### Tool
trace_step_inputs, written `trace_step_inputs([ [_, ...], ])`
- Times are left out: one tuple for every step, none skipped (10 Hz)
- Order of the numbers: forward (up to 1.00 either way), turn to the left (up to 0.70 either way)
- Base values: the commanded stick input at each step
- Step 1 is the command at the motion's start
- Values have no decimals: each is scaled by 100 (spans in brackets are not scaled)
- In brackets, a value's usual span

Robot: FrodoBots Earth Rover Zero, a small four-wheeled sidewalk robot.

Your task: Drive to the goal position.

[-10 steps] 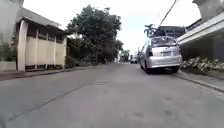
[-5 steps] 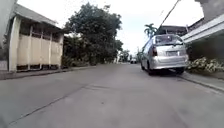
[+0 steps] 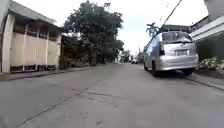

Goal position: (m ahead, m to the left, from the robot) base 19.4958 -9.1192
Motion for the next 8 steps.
trace_step_inputs([
  [100,0],
  [100,3],
  [100,10],
  [100,10],
  [100,14],
  [100,10],
  [100,-8],
  [100,-40],
])
